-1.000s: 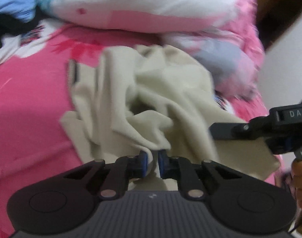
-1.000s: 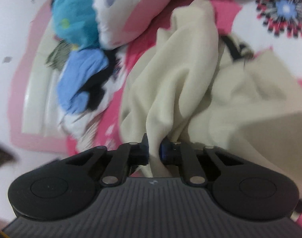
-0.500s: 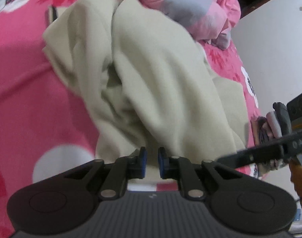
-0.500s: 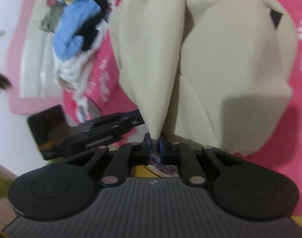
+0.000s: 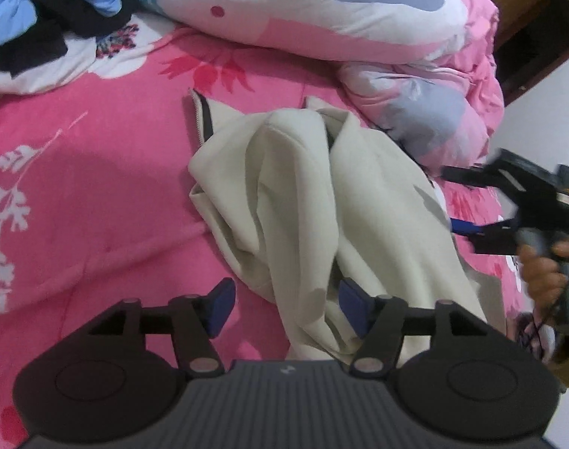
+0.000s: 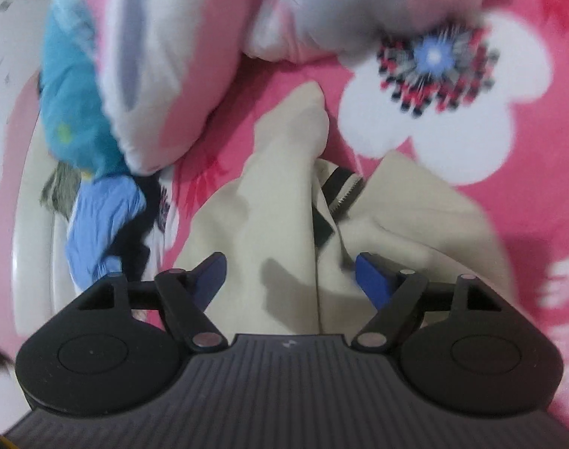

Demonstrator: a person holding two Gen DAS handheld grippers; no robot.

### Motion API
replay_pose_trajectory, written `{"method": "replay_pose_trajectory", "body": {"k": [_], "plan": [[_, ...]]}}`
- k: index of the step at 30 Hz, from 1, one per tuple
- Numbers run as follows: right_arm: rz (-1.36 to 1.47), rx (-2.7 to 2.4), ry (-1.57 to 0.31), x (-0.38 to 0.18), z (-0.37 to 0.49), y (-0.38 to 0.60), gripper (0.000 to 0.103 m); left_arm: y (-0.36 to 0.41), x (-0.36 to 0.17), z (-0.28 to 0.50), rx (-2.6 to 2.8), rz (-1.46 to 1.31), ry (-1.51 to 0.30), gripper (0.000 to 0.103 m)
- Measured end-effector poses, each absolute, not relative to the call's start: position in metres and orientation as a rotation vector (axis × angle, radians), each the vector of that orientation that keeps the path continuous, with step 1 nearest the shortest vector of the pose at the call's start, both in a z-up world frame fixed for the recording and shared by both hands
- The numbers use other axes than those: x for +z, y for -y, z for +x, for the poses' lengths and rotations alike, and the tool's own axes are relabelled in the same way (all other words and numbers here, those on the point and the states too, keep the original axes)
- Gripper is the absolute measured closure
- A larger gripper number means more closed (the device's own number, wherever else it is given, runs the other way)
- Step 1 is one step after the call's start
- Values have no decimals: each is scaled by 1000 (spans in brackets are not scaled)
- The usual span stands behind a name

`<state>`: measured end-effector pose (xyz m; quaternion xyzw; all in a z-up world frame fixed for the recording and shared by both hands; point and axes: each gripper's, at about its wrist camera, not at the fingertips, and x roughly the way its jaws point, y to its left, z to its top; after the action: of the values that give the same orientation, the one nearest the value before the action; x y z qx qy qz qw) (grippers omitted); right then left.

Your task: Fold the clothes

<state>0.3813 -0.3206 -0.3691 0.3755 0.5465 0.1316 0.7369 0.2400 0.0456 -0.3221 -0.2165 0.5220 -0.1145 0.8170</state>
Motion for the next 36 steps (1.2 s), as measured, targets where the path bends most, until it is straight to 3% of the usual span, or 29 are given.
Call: {"method": "replay_pose_trajectory", "body": {"k": [1,3,11,20,23,25,26,28,29,36], "plan": [[845,308,-1209,-378,385,313,62,-49,-325,235,-234,-464,-1121,40],[822,385,-1214,-378,382,289,83,-59,-330,222,-206,-468,-1137,40],[674,806,-1191,-336,327,181,88,-124,-335,184,30,-475,-1234,41],[211,1059,-1378,-353,245,107,88,-161,-315,183,123,-471,-1205,41],[-45,1021,-1419,-368,210,90,83,-160,-304,192,92,-478,-1168,40],[-111,996,-1398,-369,197,84,72,-143,-297,203,-10,-485,-1140,33],[-115,983,-1388,-367,193,84,70,-132,-294,210,-73,-482,-1129,31],[-54,946,-1373,-358,189,90,50,-108,-288,224,-197,-458,-1107,25],[-14,914,-1366,-353,187,99,47,-94,-286,231,-257,-431,-1097,23],[275,628,-1285,-305,197,203,45,-5,-298,261,-477,-170,-1103,19]]}}
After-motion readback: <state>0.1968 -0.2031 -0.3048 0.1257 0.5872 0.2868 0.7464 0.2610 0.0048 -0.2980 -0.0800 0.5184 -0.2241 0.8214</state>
